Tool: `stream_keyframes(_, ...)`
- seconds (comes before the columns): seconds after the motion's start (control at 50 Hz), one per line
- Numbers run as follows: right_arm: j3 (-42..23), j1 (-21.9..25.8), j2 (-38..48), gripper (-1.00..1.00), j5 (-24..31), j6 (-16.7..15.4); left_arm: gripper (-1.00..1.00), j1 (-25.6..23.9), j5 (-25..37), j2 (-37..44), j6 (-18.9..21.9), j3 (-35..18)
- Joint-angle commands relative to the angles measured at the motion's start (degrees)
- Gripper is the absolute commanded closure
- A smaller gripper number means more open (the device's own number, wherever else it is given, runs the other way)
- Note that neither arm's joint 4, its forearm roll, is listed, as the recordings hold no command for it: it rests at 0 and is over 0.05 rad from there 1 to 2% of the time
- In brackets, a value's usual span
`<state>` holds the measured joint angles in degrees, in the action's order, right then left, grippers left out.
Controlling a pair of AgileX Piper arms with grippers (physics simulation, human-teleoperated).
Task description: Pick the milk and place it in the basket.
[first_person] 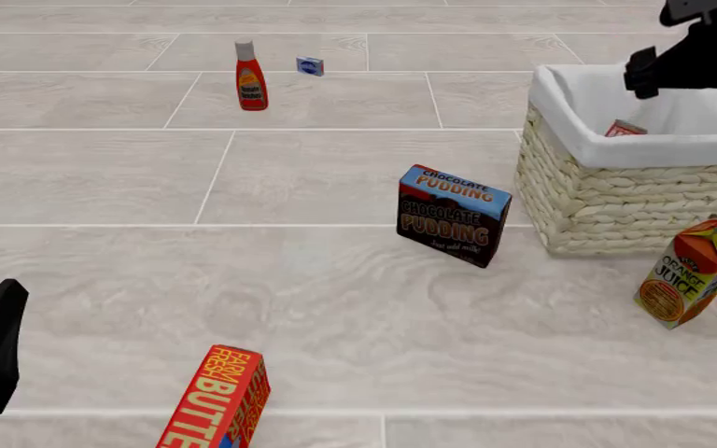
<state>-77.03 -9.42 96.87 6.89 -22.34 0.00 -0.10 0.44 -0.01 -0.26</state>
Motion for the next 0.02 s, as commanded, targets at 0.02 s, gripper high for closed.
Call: stream_keyframes(0.02, 3.4, 1.3, -3.5, -1.0, -1.7, 1.2, -1.0, 0.0, 0.0, 0.0, 0.0, 0.0)
